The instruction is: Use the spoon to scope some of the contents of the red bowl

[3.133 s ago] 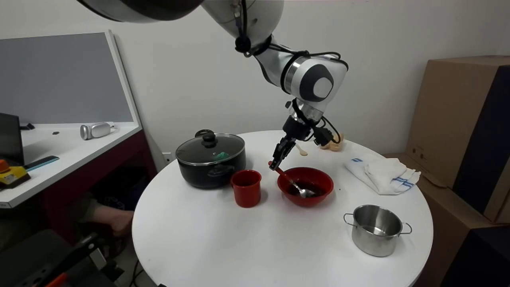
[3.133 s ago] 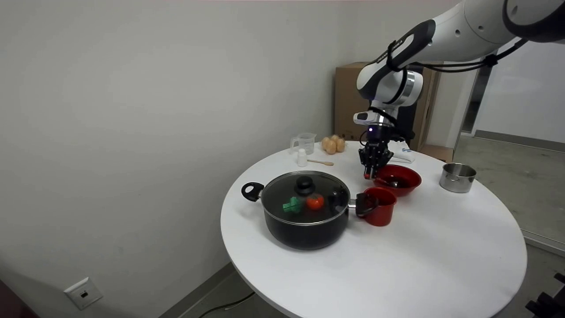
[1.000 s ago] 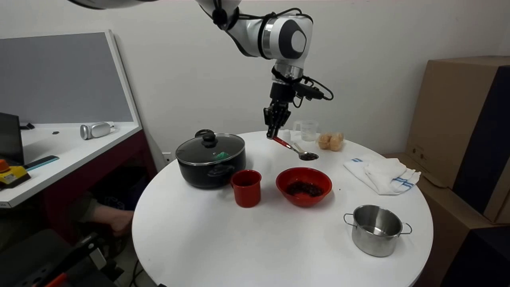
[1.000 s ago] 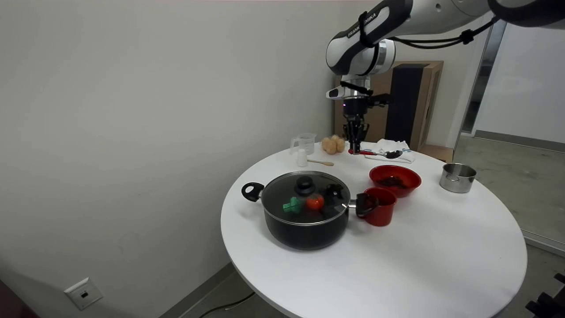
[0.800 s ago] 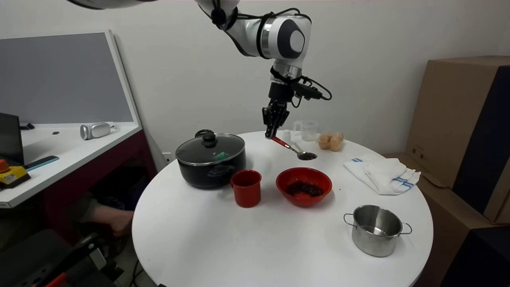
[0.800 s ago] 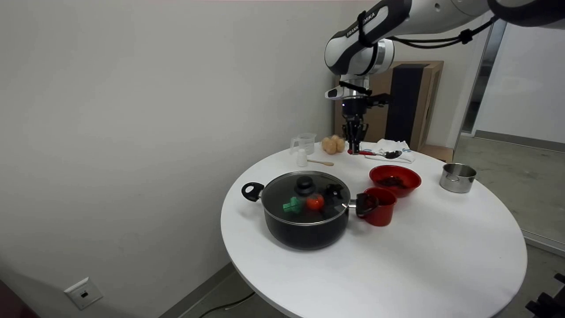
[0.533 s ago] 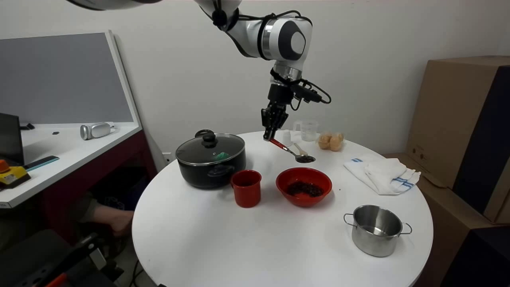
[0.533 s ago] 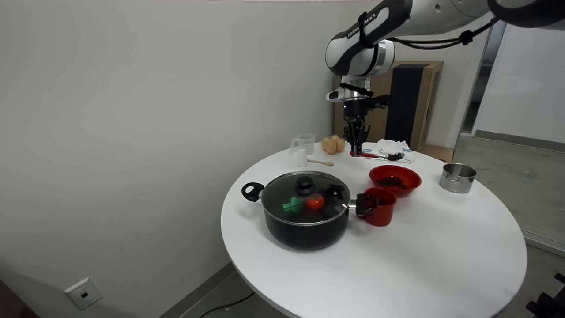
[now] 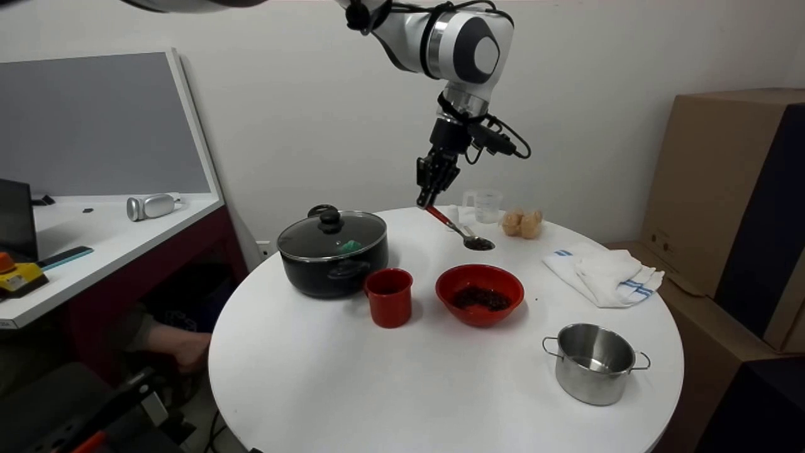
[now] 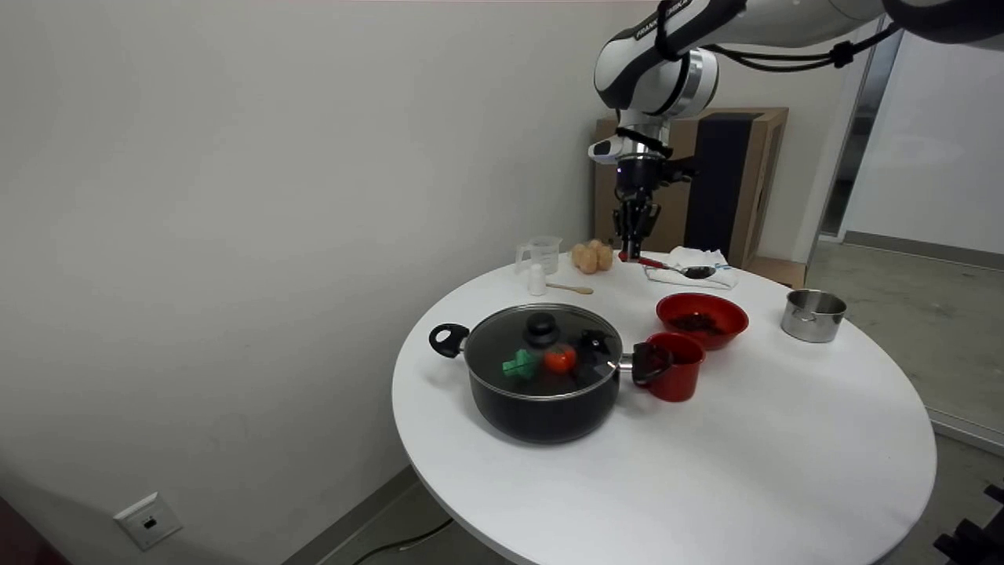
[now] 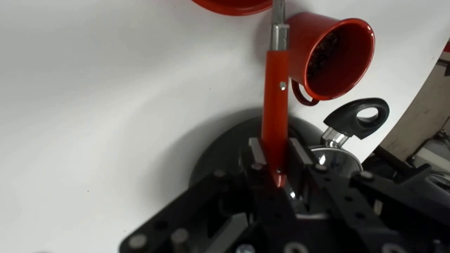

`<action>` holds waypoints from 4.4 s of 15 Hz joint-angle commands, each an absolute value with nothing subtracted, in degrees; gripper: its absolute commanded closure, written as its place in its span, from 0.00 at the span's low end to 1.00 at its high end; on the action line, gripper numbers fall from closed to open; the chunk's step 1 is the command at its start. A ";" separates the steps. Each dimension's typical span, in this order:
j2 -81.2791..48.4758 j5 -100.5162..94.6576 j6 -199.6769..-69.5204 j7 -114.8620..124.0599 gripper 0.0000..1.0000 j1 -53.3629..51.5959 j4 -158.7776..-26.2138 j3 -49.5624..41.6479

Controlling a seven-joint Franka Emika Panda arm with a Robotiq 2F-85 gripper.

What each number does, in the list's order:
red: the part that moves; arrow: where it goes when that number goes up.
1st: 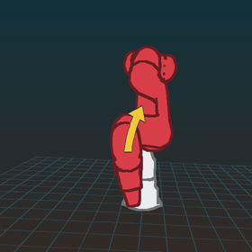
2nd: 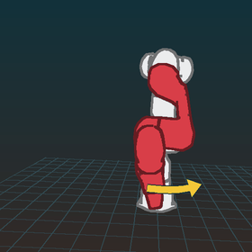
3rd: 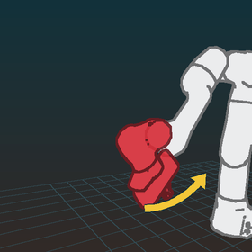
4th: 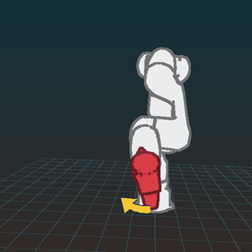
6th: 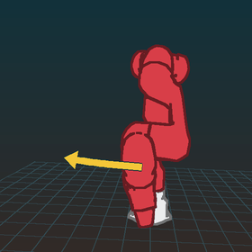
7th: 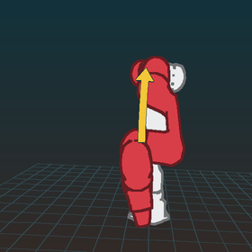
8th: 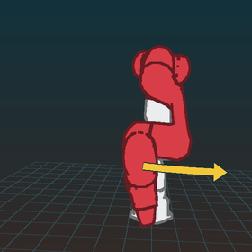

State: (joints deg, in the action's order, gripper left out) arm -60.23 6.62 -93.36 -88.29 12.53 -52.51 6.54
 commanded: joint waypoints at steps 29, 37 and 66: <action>-69.32 30.63 -75.82 -99.04 0.95 34.01 -36.78 24.90; -68.54 22.76 -97.11 -86.59 0.95 23.13 -42.74 17.87; -62.05 7.28 -101.56 -88.36 0.95 14.94 -51.93 5.23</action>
